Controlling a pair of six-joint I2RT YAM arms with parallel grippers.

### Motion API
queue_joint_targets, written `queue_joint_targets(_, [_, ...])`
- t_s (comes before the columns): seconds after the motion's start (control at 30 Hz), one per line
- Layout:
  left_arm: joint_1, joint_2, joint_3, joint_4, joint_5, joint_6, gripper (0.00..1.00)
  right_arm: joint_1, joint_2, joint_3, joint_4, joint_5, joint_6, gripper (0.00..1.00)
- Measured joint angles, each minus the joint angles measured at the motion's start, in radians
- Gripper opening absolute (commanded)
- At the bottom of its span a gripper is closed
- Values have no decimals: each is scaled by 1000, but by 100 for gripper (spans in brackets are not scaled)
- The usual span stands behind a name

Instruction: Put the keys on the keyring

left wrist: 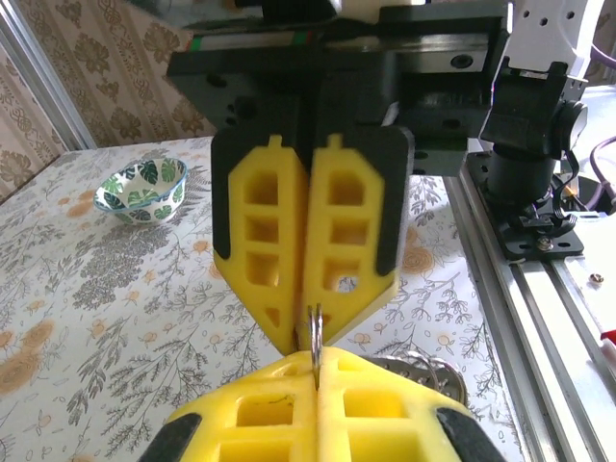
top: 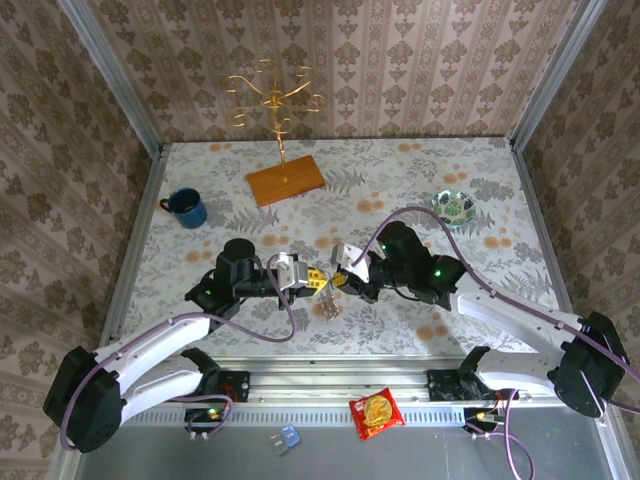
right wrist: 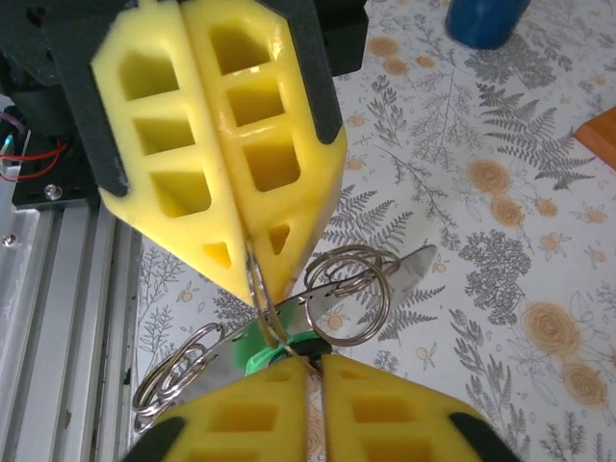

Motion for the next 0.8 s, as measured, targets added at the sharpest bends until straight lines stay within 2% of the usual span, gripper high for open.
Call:
queue_joint_targets(0.1, [0,0,-6,1,1,-2,0,-2,17,0,13,-10,10,3])
queue_joint_targets(0.2, [0,0,-12,3,3,-6,0,-2,27,0,18,-20,13,6])
queue_joint_targets(0.27, [0,0,-13,4,5,-9,0,-2,27,0,19,-24,16,12])
queue_joint_targets(0.33, [0,0,-13,11,5,-13,0,-2,27,0,25,-25,24,22])
queue_joint_targets(0.43, [0,0,-15,21,5,-16,0,-8,9,-13,35,-23,28,30])
queue_joint_targets(0.63, [0,0,-34,41,4,-24,0,-13,-77,-63,35,-11,47,32])
queue_joint_targets(0.8, [1,0,-50,93,0,-52,0,-10,-85,-89,42,-8,75,34])
